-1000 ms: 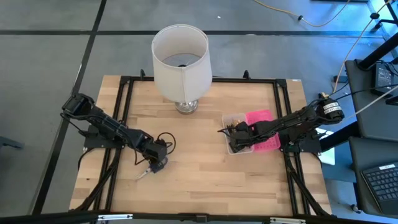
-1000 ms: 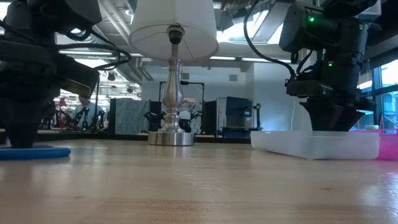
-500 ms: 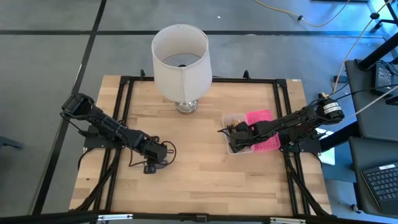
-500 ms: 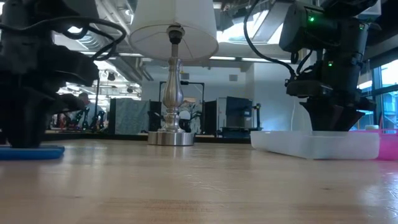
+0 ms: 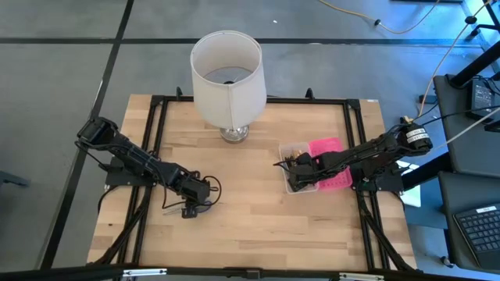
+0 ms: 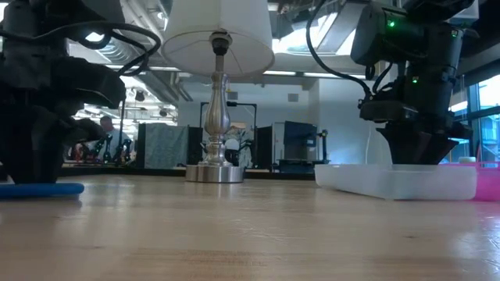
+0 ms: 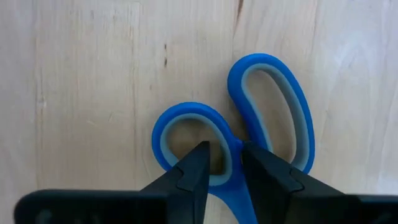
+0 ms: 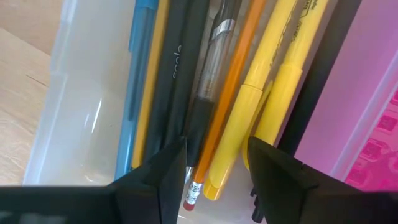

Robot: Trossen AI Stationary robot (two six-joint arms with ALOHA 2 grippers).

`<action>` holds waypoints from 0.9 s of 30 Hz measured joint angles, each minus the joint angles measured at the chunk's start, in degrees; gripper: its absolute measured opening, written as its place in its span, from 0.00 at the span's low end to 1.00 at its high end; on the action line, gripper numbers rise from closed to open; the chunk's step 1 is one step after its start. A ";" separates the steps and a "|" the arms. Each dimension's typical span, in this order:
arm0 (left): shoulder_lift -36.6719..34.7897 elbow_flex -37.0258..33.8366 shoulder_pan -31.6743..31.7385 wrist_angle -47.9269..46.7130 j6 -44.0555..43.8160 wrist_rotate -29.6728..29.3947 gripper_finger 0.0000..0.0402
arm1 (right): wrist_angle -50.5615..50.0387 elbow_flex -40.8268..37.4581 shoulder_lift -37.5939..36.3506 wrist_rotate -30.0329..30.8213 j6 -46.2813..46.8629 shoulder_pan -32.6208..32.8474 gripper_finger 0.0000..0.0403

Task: Pick & place school supplies into a supply box
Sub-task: Put the blue scissors into the supply box

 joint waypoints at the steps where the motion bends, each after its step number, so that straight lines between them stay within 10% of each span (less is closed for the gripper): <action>1: 0.00 0.00 0.02 0.00 0.17 0.10 0.23 | 0.01 -0.01 0.00 0.00 0.00 0.01 0.43; 27: -1.44 -0.10 0.04 -1.72 1.14 1.19 0.12 | 0.00 0.00 0.00 0.00 -0.03 0.01 0.43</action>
